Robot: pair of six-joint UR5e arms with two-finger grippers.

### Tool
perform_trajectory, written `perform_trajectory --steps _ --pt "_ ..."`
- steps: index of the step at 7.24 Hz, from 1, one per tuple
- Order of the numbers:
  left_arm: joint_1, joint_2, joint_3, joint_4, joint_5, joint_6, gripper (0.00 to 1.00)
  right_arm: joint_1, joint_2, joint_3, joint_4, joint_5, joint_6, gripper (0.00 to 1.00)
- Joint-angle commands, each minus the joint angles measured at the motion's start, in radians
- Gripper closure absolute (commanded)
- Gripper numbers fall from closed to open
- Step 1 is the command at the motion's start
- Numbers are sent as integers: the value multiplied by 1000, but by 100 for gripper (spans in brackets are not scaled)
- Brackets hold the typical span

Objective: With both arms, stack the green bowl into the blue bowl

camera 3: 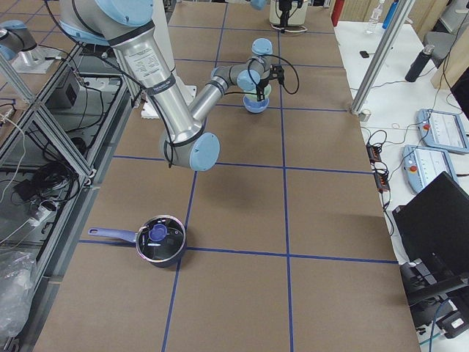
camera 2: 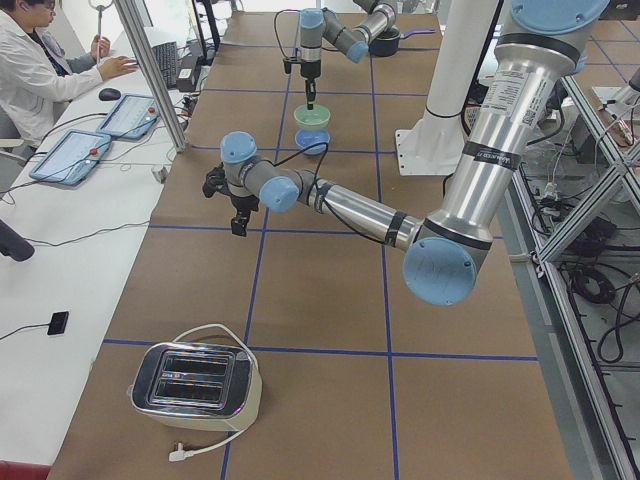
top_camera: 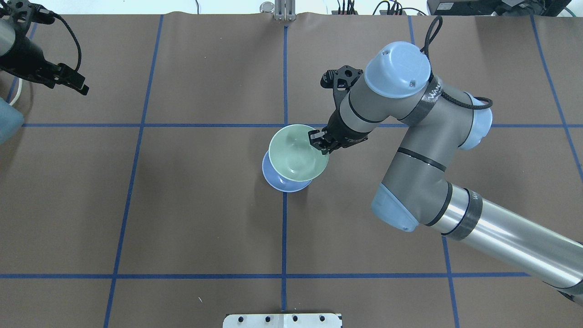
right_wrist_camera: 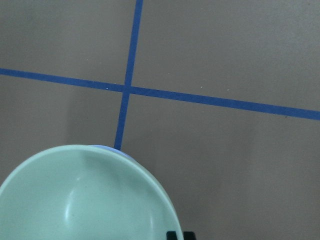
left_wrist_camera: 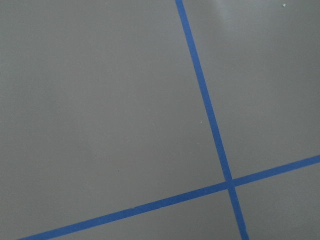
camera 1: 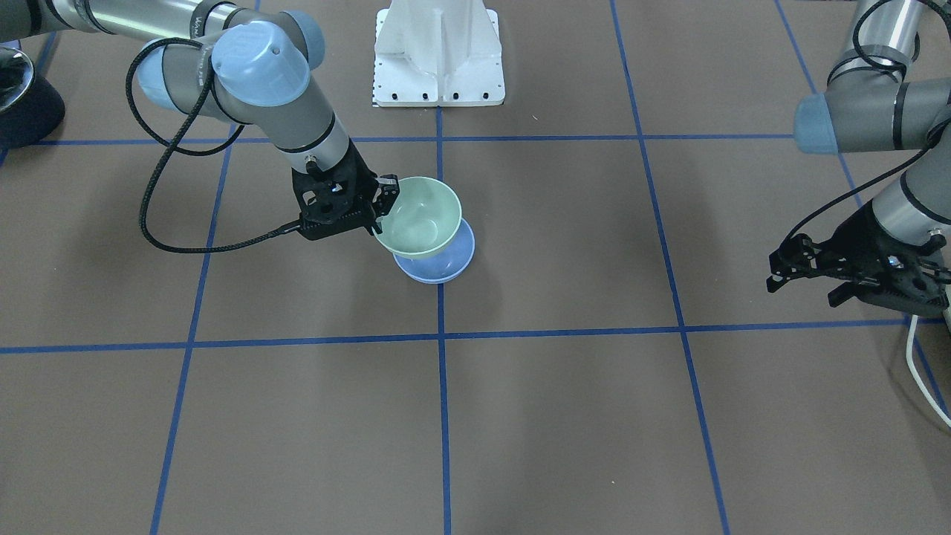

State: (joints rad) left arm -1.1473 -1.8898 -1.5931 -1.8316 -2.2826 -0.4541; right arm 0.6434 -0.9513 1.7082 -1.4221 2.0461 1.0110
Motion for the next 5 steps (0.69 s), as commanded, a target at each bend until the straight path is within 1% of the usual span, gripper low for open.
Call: perform_trajectory --steps 1,5 --pt "0 0 1 0 0 0 4 -31 20 -54 34 -37 1 88" --pt "0 3 2 -2 0 0 5 -59 20 -68 46 -70 18 87"
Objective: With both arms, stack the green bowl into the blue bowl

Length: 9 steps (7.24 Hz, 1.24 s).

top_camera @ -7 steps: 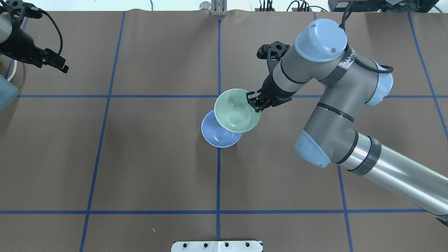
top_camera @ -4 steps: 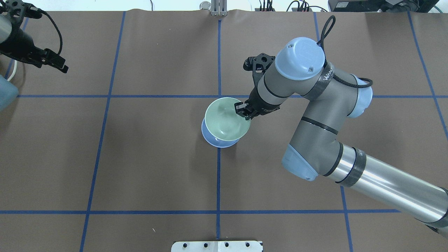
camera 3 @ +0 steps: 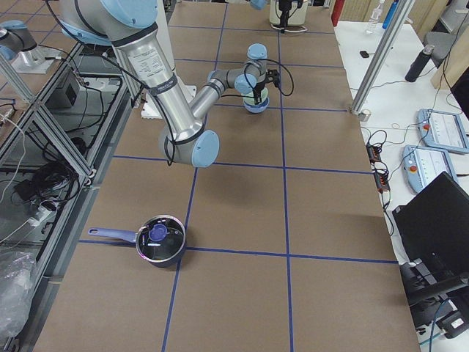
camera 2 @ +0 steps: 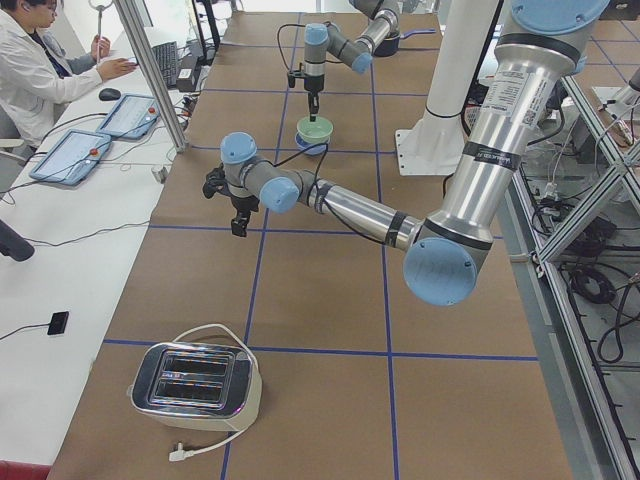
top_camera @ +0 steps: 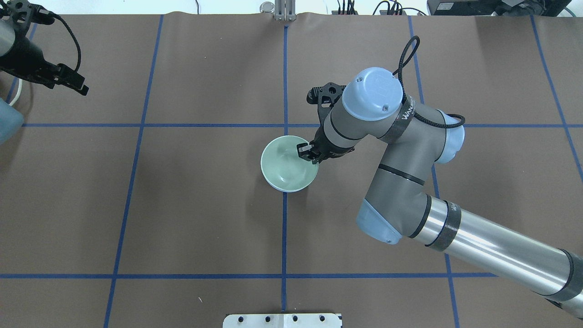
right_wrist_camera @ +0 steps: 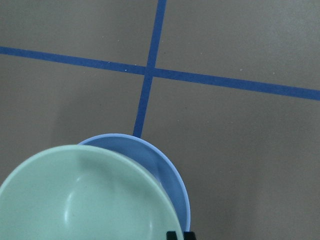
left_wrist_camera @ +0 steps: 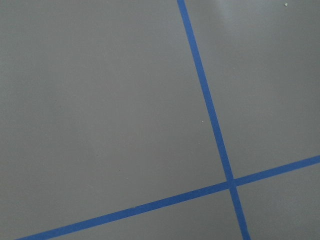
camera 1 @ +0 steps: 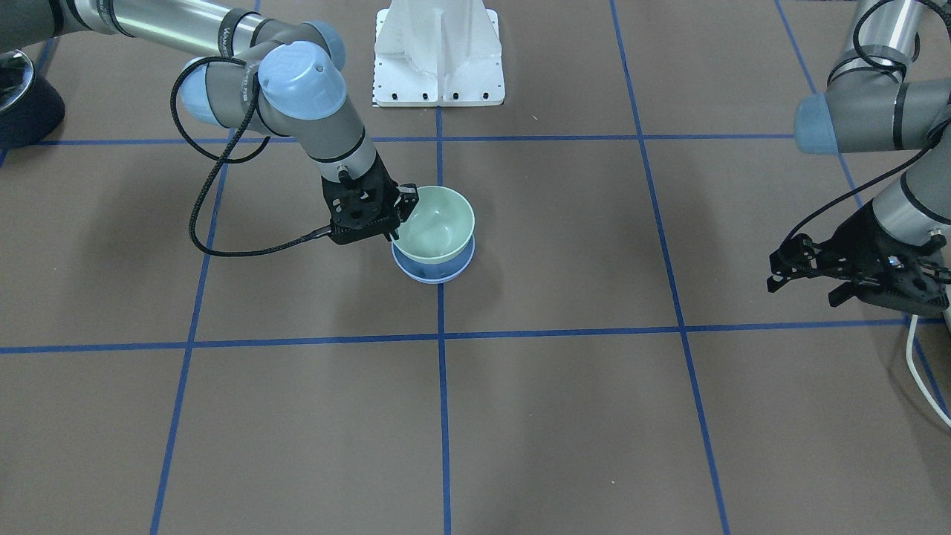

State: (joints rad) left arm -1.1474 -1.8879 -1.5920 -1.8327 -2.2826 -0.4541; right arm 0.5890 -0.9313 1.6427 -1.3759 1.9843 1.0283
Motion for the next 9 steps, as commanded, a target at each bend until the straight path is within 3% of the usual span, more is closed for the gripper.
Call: perform_trajectory --steps 1,9 --pt "0 3 1 1 0 0 5 -5 0 -7 1 -10 1 87" --pt "0 4 44 -60 0 -2 5 -6 5 -18 6 -22 1 87"
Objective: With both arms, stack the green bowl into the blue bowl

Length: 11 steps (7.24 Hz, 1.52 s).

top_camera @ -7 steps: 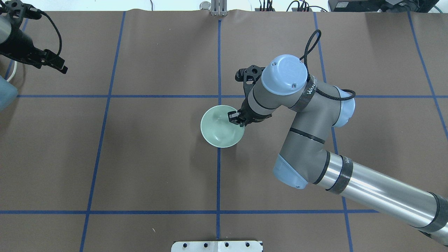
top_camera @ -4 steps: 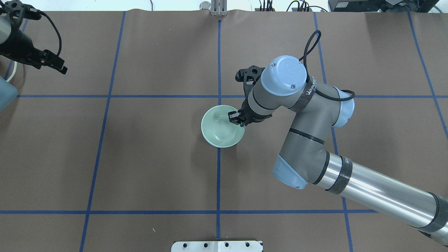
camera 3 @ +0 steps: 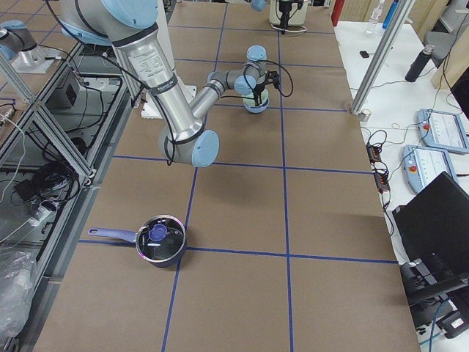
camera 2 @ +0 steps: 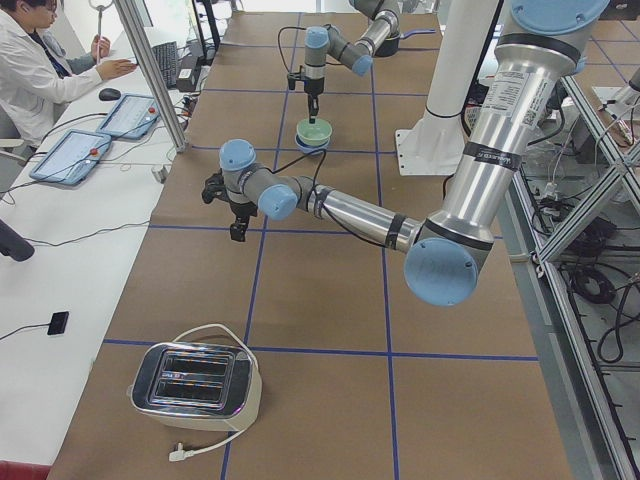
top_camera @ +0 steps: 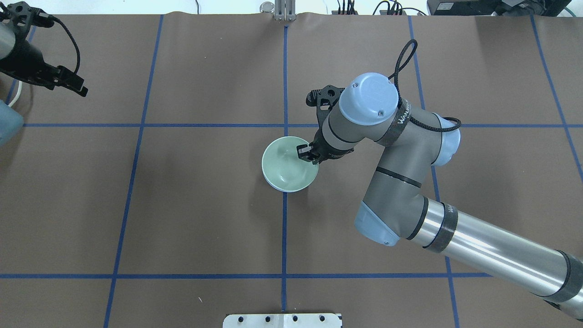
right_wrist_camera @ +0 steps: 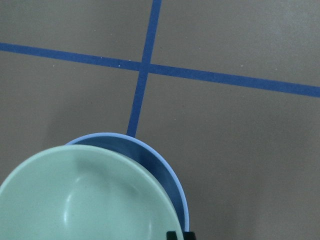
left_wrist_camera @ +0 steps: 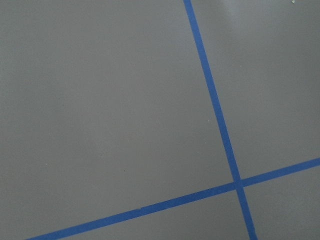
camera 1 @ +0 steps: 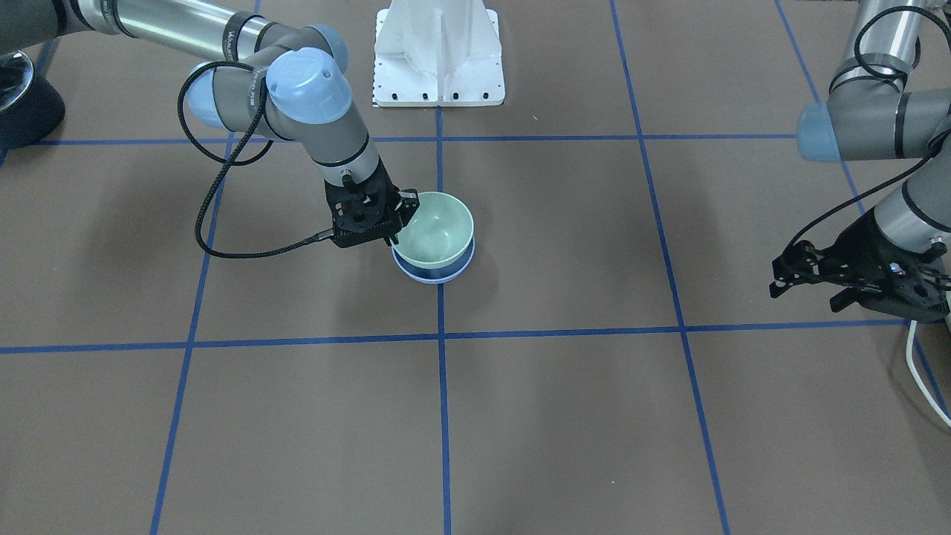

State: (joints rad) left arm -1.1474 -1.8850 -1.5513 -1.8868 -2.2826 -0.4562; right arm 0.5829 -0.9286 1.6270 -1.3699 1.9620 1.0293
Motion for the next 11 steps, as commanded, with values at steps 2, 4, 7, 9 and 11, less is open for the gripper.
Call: perform_trajectory --steps 2,4,7,9,11 --pt "0 1 4 -6 0 1 5 0 16 -16 0 0 0 87" --pt "0 3 4 -6 0 1 5 0 17 -25 2 -3 -2 87" --pt "0 4 4 -6 0 1 5 2 17 -27 0 -22 -2 87" --pt "0 4 5 -8 0 1 5 0 17 -35 2 -23 0 86" --pt "0 6 4 -8 0 1 5 0 19 -36 2 -26 0 82"
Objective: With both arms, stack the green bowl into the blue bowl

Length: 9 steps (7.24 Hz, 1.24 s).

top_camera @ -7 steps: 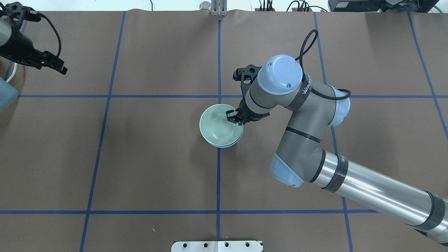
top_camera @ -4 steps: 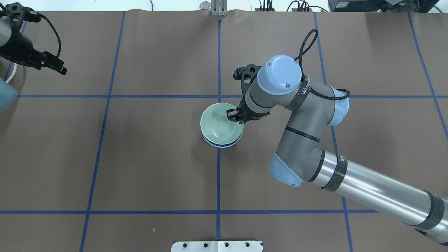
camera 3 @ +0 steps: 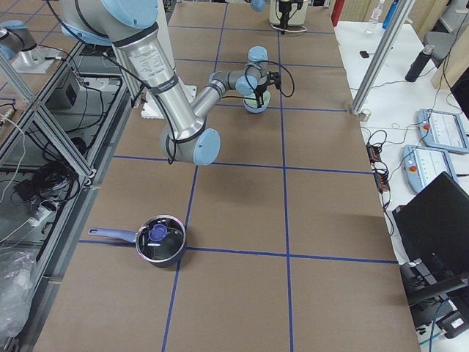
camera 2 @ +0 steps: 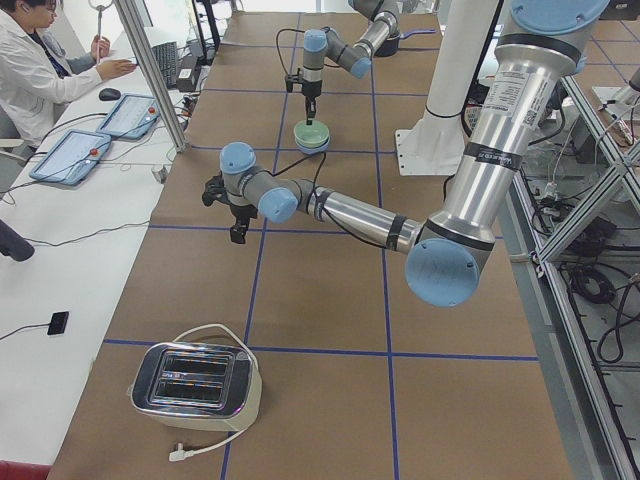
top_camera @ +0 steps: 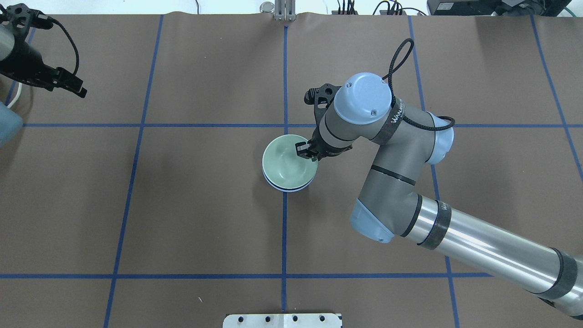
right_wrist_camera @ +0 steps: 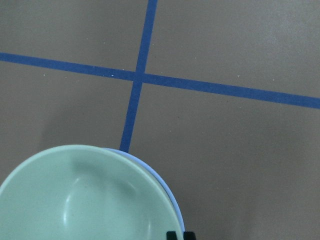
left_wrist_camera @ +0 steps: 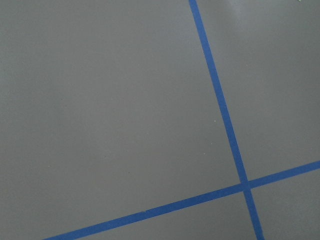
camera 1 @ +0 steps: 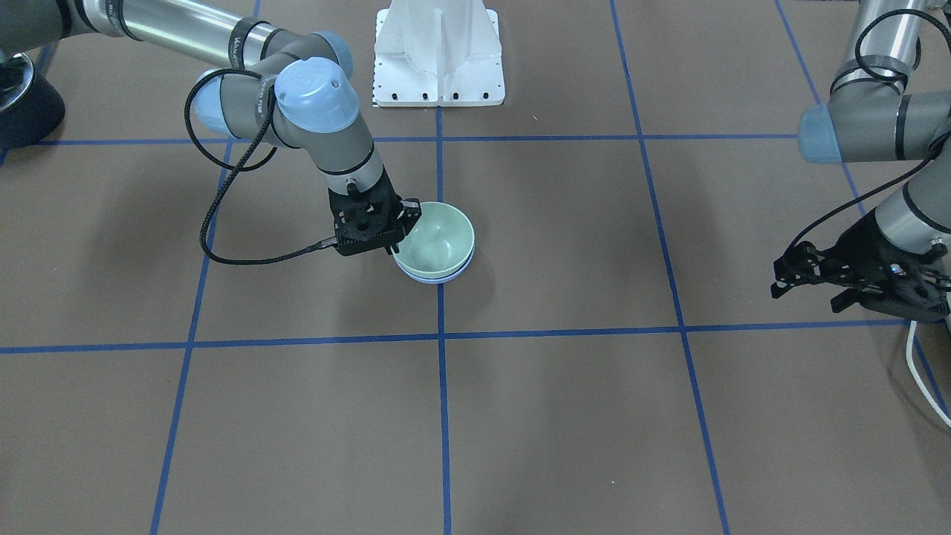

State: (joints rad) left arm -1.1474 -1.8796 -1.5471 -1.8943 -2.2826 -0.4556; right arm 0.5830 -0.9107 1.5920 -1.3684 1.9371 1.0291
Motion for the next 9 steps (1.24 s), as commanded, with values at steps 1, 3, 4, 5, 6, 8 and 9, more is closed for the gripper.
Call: perform_trajectory --steps 1,3,4,5,6,8,9 --pt "0 -1 -1 0 0 0 5 0 4 -1 0 -1 0 80" --pt "0 1 -1 0 0 -2 5 0 6 -3 0 -1 0 52" --pt "0 -1 -1 0 0 -2 5 0 4 -1 0 -1 0 33" --pt "0 1 1 0 0 -2 5 0 3 -1 0 -1 -1 12" --pt "1 -1 1 0 0 0 5 0 1 -1 5 -10 -1 1" --pt "0 -3 1 0 0 0 5 5 -8 -1 101 -12 2 1" --pt "0 -6 -1 0 0 0 5 9 -8 0 130 -10 2 0"
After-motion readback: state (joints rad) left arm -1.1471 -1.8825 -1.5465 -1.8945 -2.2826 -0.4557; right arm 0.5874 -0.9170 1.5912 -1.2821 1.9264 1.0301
